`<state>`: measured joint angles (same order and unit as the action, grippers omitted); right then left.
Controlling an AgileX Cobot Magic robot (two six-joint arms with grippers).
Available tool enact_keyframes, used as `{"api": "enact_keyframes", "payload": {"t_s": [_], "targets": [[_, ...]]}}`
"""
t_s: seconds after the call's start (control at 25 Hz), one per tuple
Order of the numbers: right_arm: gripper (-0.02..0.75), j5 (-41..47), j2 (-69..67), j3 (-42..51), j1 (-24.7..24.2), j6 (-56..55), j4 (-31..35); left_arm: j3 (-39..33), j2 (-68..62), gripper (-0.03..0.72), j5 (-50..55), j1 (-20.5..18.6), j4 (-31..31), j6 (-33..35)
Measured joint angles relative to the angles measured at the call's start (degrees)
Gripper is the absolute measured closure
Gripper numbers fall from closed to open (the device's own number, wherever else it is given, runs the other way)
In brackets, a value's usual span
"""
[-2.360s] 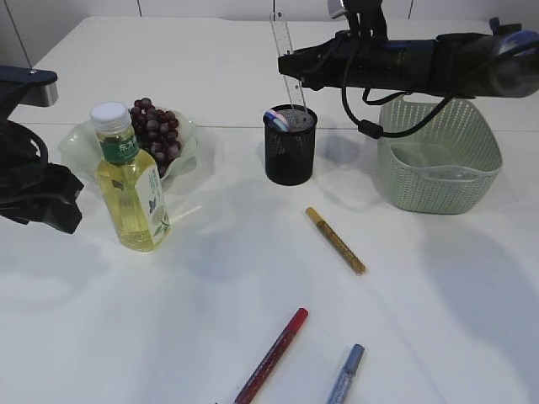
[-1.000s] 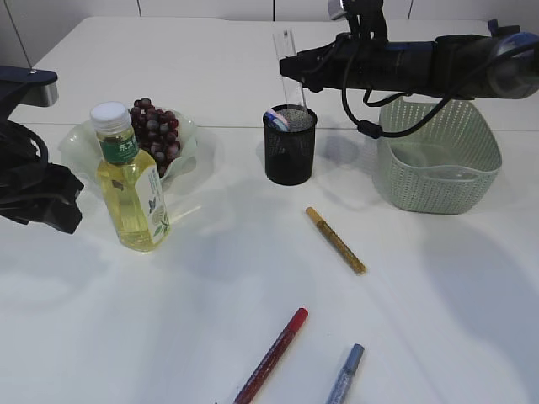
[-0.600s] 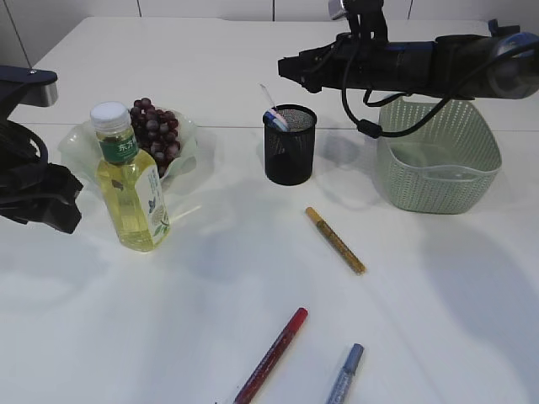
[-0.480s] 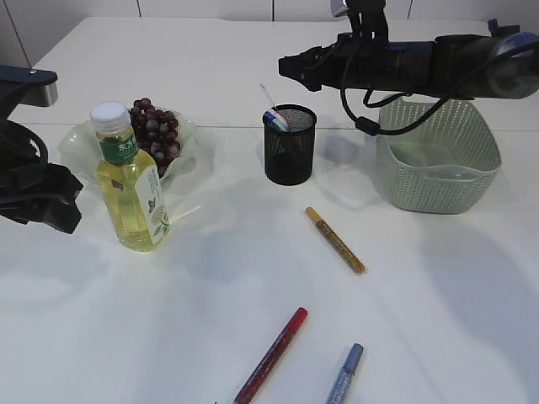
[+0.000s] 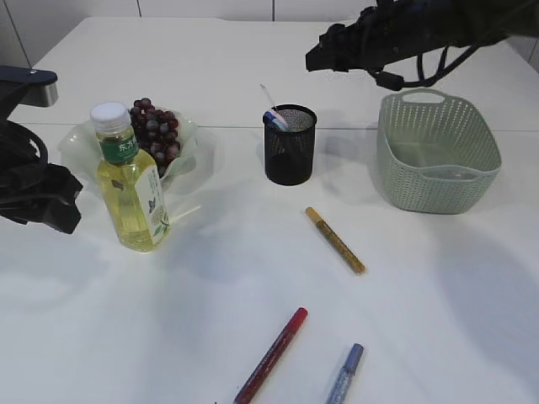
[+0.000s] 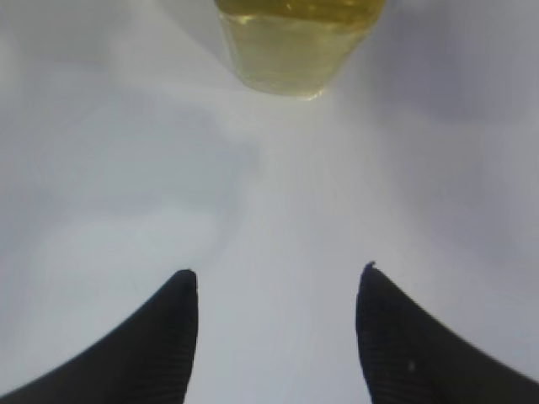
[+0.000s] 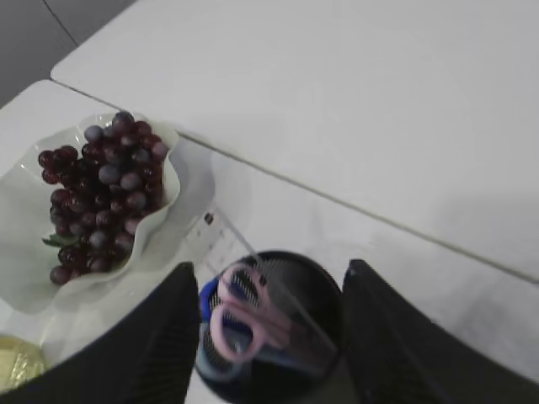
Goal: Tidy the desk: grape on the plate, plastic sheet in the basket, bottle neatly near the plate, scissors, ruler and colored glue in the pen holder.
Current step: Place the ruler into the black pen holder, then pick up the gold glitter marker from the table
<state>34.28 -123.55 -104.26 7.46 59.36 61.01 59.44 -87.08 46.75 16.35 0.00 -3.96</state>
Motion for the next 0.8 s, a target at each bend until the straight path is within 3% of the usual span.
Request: {"api": "enact_keyframes", "payload": {"t_s": [0.24, 0.36, 0.56, 0.8], "targets": [[0.323, 10.86, 8.31, 0.00, 3.63, -32.69, -36.87, 0.00, 0.00, 0.253, 0.00, 0.00, 0.00, 0.00], [0.326, 17.52, 11.80, 0.00, 7.45, -42.52, -48.75, 0.00, 0.00, 0.253, 0.40, 0.00, 0.00, 0.00], [0.330, 27.24, 13.70, 0.00, 11.31, -50.27, -53.57, 0.00, 0.00, 0.253, 0.68, 0.00, 0.00, 0.00], [0.332, 35.40, 13.44, 0.00, 11.79, -61.13, -57.70, 0.00, 0.00, 0.253, 2.23, 0.00, 0.00, 0.00]]}}
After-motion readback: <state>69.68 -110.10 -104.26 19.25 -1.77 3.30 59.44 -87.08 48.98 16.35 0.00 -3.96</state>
